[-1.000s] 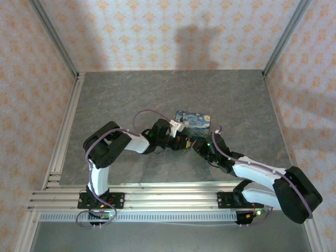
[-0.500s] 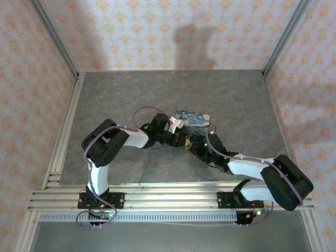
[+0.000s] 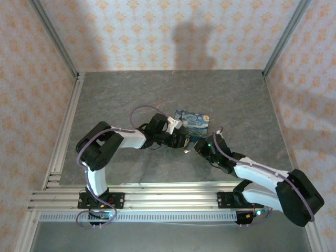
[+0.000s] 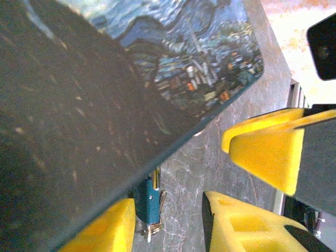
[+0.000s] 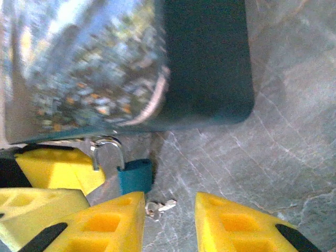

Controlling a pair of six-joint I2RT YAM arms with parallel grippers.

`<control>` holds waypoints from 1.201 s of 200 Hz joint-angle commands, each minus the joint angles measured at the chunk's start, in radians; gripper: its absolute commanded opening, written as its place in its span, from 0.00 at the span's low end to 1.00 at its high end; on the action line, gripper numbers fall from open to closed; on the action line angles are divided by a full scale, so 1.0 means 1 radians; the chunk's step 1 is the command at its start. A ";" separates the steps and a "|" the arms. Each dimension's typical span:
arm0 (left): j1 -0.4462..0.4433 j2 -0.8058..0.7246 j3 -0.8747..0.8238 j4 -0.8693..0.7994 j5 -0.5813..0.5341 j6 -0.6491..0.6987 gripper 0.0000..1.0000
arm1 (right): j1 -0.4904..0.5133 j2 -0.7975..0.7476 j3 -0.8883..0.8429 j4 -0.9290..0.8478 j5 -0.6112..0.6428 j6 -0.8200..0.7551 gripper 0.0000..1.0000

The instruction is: Unlock the padlock with the key

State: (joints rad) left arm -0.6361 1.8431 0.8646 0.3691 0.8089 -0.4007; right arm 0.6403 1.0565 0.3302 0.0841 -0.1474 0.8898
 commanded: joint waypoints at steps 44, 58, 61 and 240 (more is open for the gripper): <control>0.048 -0.181 -0.135 -0.033 -0.150 0.025 0.38 | 0.120 0.163 0.190 -0.191 0.188 0.000 0.29; 0.055 -0.221 -0.168 -0.042 -0.169 0.028 0.37 | 0.131 0.228 0.220 -0.166 0.192 -0.005 0.28; 0.055 -0.229 -0.173 -0.045 -0.172 0.031 0.37 | 0.133 0.240 0.225 -0.158 0.192 -0.006 0.28; 0.101 -0.521 -0.323 -0.164 -0.204 0.088 0.37 | 0.183 0.514 0.390 -0.107 0.207 -0.008 0.34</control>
State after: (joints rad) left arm -0.5468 1.3643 0.5526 0.2447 0.6197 -0.3477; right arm 0.8131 1.5452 0.6868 -0.0078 0.0132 0.8673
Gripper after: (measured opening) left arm 0.369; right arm 0.334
